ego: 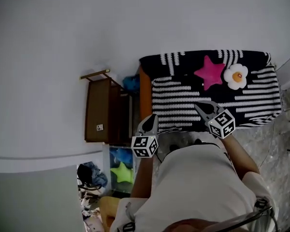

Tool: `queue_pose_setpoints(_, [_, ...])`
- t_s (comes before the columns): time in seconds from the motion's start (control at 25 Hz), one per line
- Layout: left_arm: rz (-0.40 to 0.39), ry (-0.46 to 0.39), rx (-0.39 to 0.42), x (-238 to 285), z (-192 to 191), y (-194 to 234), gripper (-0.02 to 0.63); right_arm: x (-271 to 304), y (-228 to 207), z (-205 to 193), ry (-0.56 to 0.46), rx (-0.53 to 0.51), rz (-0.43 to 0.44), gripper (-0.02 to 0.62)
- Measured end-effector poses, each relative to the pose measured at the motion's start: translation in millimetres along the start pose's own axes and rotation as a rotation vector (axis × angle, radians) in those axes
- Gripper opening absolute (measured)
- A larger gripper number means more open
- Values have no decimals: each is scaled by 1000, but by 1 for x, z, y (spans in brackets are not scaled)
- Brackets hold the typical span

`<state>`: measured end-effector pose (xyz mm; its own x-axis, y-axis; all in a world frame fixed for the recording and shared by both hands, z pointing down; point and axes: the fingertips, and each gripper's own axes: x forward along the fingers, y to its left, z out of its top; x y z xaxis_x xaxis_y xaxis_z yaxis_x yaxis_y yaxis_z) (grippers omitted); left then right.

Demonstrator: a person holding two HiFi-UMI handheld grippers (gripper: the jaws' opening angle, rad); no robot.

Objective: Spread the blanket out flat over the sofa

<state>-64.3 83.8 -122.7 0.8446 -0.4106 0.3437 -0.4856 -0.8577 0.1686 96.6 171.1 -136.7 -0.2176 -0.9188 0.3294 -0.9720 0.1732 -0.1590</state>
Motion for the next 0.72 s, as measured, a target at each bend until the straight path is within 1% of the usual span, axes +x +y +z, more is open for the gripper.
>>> queue_pose_setpoints(0.2, [23, -10, -11, -2, 3, -10, 31, -19, -20, 4, -15, -15, 5, 5])
queue_pose_setpoints(0.4, [38, -26, -14, -1, 8, -16, 31, -28, -23, 14, -45, -52, 27, 5])
queue_pose_setpoints(0.72, [42, -22, -22, 11, 7, -30, 31, -37, -34, 16, -50, -46, 37, 5])
